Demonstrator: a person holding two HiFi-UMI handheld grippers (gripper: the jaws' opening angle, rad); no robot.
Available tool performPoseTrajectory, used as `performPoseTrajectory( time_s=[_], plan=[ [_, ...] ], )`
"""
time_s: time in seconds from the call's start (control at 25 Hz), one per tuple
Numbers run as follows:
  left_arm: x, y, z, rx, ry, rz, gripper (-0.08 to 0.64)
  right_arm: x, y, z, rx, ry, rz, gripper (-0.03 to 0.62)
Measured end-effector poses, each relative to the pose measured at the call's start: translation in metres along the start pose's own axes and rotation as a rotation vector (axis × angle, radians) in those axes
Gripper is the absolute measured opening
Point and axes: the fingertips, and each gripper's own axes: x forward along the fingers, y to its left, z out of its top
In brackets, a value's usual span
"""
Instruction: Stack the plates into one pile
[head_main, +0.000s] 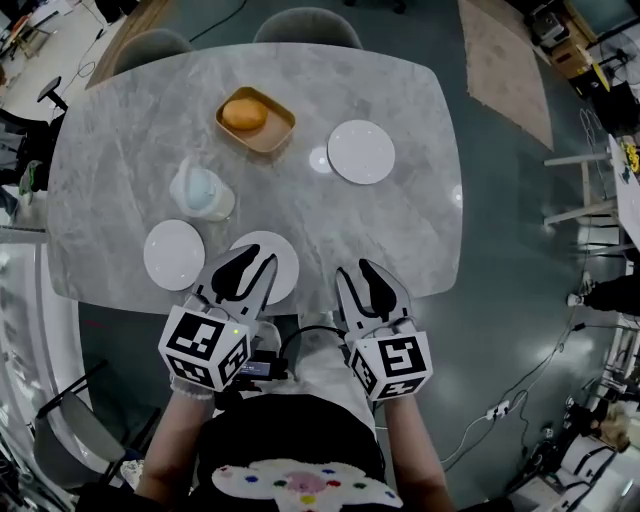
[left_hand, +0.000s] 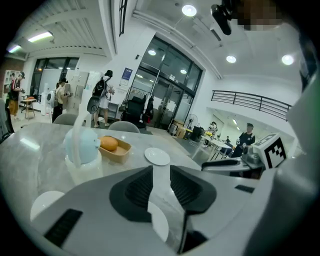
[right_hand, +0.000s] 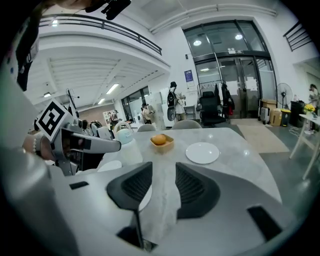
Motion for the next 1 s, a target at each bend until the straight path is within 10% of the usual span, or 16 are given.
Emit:
performPoseTrajectory(
  time_s=[0.52,1.0],
  plan=[
    [0.092,-0.017,0.002,-0.079,0.022,0.006,0.117,0.042,-0.077,-0.006,0.037,0.048,0.053,0.132],
    [0.164,-0.006,-0.007,-0.324,0.037,0.005,0.117,0.059,-0.116,-0.003,0.033,0.059,0.091,0.133]
  ],
)
